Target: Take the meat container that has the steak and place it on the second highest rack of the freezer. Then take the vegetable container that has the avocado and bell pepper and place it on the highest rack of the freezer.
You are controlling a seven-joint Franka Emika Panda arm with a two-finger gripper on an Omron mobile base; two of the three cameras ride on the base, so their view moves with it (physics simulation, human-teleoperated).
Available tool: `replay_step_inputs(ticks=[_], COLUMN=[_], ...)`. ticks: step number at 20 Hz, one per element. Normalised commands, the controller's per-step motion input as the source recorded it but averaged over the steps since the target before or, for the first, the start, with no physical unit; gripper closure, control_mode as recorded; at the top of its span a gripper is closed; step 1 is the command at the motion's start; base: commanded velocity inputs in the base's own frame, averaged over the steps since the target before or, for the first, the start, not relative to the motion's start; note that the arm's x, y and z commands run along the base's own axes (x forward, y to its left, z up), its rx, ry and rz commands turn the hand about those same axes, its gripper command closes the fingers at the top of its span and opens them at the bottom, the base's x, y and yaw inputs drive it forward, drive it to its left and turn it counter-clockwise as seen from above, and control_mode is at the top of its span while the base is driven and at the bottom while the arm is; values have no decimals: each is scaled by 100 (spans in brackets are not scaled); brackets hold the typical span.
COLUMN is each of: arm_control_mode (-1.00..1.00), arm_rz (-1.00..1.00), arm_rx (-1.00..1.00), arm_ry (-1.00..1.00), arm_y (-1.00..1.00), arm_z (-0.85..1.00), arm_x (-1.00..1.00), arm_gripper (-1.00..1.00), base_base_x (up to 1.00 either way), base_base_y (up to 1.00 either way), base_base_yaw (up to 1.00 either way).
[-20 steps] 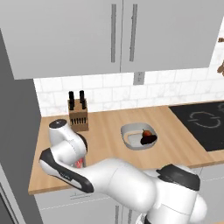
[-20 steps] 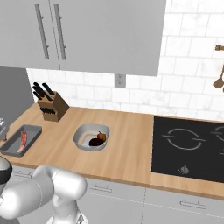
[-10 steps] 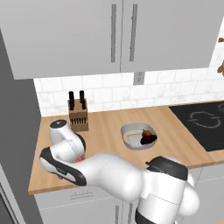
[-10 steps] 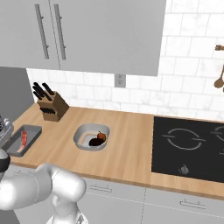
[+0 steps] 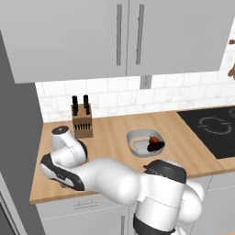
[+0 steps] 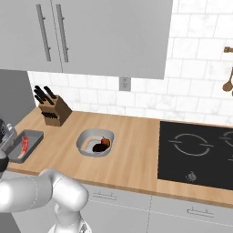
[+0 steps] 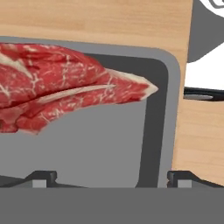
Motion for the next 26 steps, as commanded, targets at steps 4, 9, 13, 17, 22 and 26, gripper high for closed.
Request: replay_step_inputs(ticks=[4,9,13,17,22,26], arm_control_mode=[-100,-100,-100,-100,-100,-100], arm_rz=[0,0,0,0,0,0], arm_rx=[0,0,0,0,1,0], arm_ry=[-1,0,0,0,0,0], arm_y=[0,-1,-5,-13,-8,0], arm_z=[-13,-21,-32,-28,-19,-21], arm_x=[-17,-6,0,-9,-2,0], arm_gripper=[-100,-100,-100,-100,-100,-100], base_base_x=[0,0,0,0,0,0], base_base_y=[0,0,0,0,0,0], base_base_yaw=[0,0,0,0,0,0])
